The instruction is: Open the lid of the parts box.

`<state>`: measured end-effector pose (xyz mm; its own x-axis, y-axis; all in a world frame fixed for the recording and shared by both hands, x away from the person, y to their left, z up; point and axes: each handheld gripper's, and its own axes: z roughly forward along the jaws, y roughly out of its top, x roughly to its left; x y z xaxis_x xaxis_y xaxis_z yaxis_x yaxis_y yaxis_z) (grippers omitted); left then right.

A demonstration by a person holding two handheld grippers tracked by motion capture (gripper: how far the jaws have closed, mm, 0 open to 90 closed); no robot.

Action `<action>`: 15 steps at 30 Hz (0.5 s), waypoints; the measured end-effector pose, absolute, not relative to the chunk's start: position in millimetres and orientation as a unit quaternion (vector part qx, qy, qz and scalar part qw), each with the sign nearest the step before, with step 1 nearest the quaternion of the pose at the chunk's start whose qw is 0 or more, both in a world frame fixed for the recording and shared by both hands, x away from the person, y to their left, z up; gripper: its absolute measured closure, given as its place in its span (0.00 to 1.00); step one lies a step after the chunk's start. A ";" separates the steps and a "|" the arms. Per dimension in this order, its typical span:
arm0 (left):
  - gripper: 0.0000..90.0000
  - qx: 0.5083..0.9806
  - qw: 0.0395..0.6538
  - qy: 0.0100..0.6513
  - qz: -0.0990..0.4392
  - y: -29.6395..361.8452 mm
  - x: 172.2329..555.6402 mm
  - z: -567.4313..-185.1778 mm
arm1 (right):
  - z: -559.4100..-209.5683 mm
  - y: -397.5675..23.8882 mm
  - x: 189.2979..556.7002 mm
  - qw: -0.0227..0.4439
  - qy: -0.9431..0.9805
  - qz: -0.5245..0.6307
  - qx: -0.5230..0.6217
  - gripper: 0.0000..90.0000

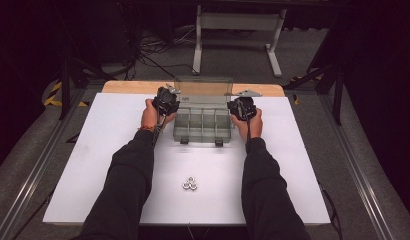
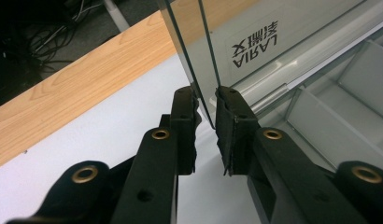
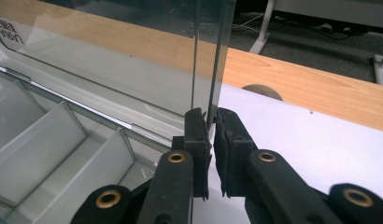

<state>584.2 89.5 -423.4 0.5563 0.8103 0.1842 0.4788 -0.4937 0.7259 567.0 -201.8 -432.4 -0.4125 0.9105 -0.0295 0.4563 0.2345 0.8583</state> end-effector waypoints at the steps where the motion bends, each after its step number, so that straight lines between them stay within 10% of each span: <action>1: 0.84 0.822 0.317 0.395 0.261 89.1 584.6 -423.5 | -433.0 -201.5 567.4 0.277 0.735 0.407 0.467 0.94; 15: 0.76 0.812 0.319 0.409 0.268 88.9 587.8 -426.2 | -438.3 -202.1 571.0 0.274 0.727 0.414 0.474 0.92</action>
